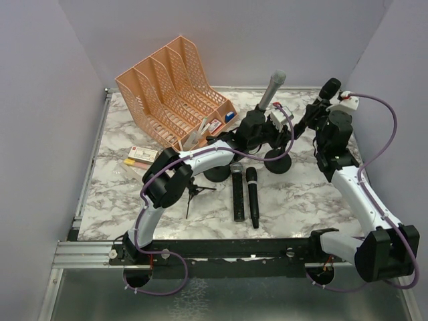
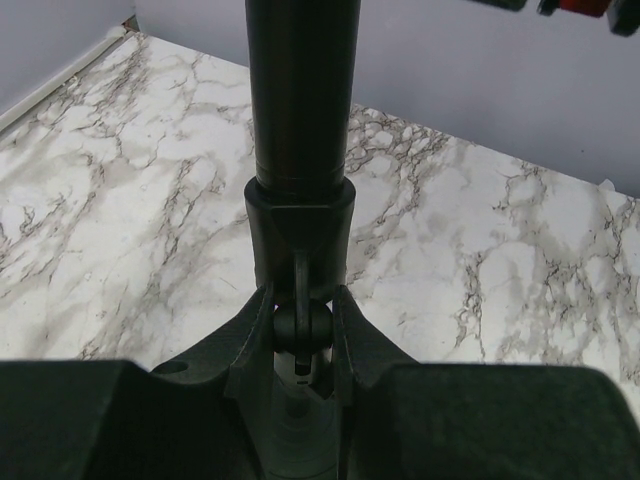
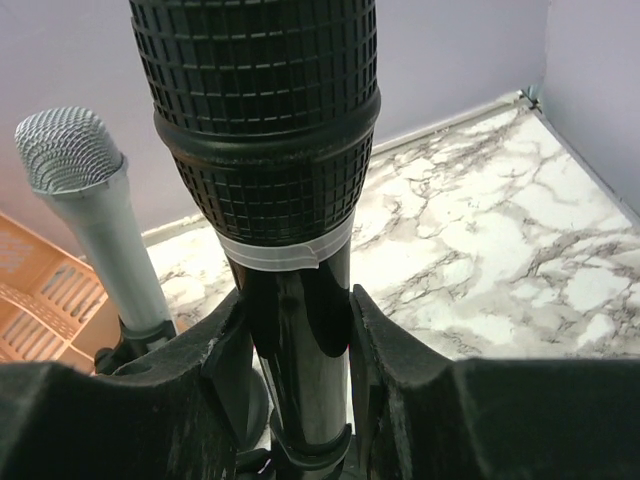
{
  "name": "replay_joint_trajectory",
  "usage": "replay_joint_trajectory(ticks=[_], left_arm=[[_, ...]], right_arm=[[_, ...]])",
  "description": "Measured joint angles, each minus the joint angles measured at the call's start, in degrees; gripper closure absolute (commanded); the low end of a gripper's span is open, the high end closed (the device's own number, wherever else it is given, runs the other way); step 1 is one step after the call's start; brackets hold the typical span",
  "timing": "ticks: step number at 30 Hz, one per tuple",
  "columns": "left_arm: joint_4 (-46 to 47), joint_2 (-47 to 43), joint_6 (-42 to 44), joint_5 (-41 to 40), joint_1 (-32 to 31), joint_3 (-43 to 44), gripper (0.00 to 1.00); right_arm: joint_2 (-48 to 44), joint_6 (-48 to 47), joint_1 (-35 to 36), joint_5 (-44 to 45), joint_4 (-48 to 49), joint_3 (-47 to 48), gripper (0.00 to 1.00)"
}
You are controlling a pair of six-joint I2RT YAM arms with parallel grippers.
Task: Attach the microphones to the stand
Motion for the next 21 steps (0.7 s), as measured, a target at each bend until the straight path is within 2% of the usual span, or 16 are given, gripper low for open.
replay_joint_trajectory(ticks=[9,21], left_arm=[[0.4,0.0,0.0,0.0,0.0,-0.2,1.00],[0.5,0.0,-0.4,-0.1,0.1,-0.3,1.00]], right_arm=[[1.0,5.7,-2.2,-1.4,-4.7,2.2,0.99],[1.6,5.9,-3.7,-6.7,-6.8,2.8,0.99]])
